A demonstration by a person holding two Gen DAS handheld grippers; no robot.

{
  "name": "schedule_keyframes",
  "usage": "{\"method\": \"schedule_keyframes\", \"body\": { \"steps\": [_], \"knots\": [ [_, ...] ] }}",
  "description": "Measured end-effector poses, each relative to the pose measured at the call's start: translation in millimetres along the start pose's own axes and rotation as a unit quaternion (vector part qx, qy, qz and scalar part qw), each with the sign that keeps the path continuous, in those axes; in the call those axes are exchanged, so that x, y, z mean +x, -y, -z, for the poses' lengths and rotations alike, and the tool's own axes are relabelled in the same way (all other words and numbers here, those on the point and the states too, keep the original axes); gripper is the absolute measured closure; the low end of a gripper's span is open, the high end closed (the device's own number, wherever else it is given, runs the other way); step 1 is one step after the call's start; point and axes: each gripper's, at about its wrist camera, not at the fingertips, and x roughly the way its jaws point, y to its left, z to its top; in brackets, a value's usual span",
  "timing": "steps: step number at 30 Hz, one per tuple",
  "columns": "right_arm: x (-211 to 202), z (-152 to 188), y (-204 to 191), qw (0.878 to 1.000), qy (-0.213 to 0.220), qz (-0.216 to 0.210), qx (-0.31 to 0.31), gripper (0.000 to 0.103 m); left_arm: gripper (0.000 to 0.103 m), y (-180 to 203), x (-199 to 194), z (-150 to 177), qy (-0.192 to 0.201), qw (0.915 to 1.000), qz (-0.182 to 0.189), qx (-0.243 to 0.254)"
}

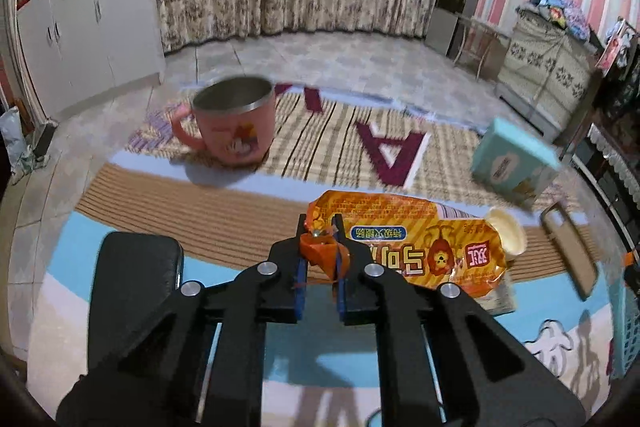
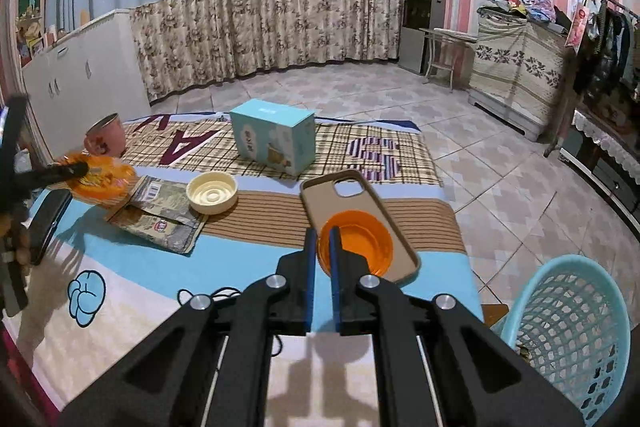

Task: Collect trash
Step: 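Carry the snack bag and orange lid over the blue basket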

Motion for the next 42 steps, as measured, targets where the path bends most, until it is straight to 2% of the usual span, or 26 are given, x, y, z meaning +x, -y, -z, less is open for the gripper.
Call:
{"method": "schedule_keyframes", "body": {
  "steps": [6, 12, 21, 29, 36, 42],
  "knots": [
    [-5.8, -1.8, 3.8, 1.0, 0.011, 0.003, 0.003, 0.096, 0.094, 30.6, -41.7, -2.3, 0.041, 0.9987, 0.003, 0.029],
    [-19.9, -5.0, 20.3, 0.999, 0.027, 0.021, 0.015, 0.096, 0.094, 61.9, -58.2, 1.0, 0.054, 0.9971, 0.022, 0.05],
    [-58.0, -4.2, 74.1, 0.994, 0.038, 0.102, 0.033, 0.096, 0.094, 129.6, -75.1, 8.9, 0.064, 0.9913, 0.069, 0.092],
    [-87.4, 9.4, 122.4, 0.984, 0.043, 0.159, 0.063, 0.096, 0.093, 196.2, -82.5, 28.4, 0.06, 0.9824, 0.109, 0.139],
    [-113.4, 28.2, 159.1, 0.977, 0.049, 0.184, 0.095, 0.096, 0.094, 257.0, -86.6, 53.5, 0.046, 0.9715, 0.155, 0.173],
    [-116.8, 47.0, 196.0, 0.97, 0.044, 0.193, 0.142, 0.096, 0.094, 311.9, -89.9, 81.6, 0.034, 0.9606, 0.186, 0.204]
  ]
}}
